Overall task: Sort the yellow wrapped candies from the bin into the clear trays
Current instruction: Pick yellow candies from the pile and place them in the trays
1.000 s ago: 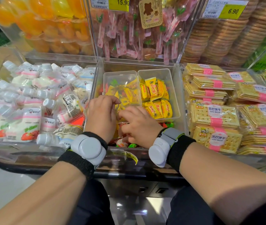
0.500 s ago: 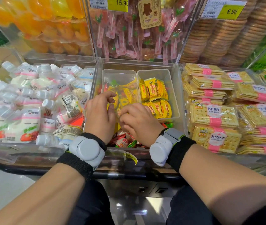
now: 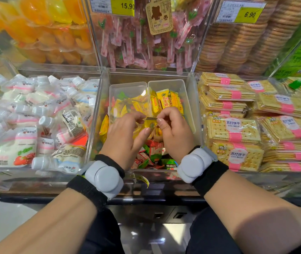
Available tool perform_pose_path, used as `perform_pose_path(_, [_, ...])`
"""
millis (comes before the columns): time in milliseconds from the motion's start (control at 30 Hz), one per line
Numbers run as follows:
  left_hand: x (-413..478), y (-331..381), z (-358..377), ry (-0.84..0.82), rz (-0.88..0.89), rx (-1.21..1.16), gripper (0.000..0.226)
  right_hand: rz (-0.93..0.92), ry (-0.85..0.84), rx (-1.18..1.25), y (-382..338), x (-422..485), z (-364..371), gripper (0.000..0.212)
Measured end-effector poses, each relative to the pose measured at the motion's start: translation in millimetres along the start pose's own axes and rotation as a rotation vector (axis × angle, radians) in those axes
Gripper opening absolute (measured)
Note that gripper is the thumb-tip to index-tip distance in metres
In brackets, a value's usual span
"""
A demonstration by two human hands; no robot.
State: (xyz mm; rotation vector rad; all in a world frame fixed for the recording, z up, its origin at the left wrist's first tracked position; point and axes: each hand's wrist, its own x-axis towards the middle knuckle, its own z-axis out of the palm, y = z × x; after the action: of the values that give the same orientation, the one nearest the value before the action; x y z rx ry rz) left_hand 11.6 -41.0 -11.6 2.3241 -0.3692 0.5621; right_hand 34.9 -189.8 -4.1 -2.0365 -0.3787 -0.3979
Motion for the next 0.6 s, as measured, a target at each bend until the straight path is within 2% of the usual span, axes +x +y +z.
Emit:
perform_pose_path(100, [1.9, 4.0, 8.1, -0.038, -0.006, -0.034, 0.036, -0.003, 0.069, -0.01, 0.2, -3.5, -7.1, 0.013])
perform_pose_path(233, [5.2, 9.4, 16.5, -0.04, -0.024, -0.063, 0.038, 0.008, 0.202, -0.063, 2.8, -5.1, -11.2, 0.004])
perform_pose_path(367, [10.1, 14.2, 22.9, -0.03, -0.067, -0.13, 0.038, -0.015, 0.303, -0.057, 4.0, -4.1, -9.9, 0.007])
perform_pose_path(500, [18.8, 19.9, 31.4, 0.043, -0.148, -0.245, 0.031, -0.005, 0.315, -0.039, 6.4, -2.2, -8.2, 0.025])
perform_pose_path(600, [23.8, 22.1, 38.0, 0.069, -0.185, -0.3, 0.03, 0.049, 0.242, -0.09, 8.2, -1.3, -7.6, 0.024])
